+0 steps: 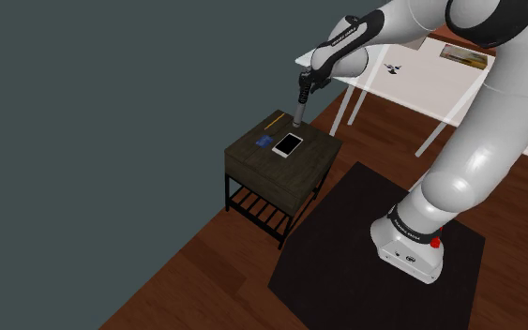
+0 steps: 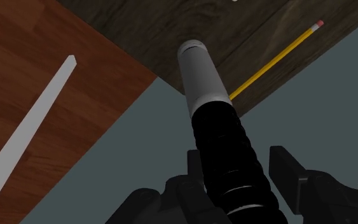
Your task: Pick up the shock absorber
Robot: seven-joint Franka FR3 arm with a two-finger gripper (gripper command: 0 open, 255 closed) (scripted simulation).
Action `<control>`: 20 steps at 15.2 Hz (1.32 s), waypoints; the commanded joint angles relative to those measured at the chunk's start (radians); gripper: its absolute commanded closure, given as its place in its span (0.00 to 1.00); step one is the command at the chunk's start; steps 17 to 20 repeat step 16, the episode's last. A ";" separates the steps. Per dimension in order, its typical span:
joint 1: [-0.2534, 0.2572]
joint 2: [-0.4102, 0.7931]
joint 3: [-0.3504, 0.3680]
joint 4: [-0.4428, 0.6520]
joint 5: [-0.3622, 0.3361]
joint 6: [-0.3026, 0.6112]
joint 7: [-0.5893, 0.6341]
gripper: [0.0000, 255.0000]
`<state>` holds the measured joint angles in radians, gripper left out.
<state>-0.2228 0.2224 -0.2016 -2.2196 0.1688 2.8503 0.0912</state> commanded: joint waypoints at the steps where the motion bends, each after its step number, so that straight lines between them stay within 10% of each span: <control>1: 0.005 -0.014 -0.006 0.003 -0.012 -0.017 0.010 1.00; 20: 0.026 -0.130 -0.036 0.052 -0.095 -0.179 0.074 1.00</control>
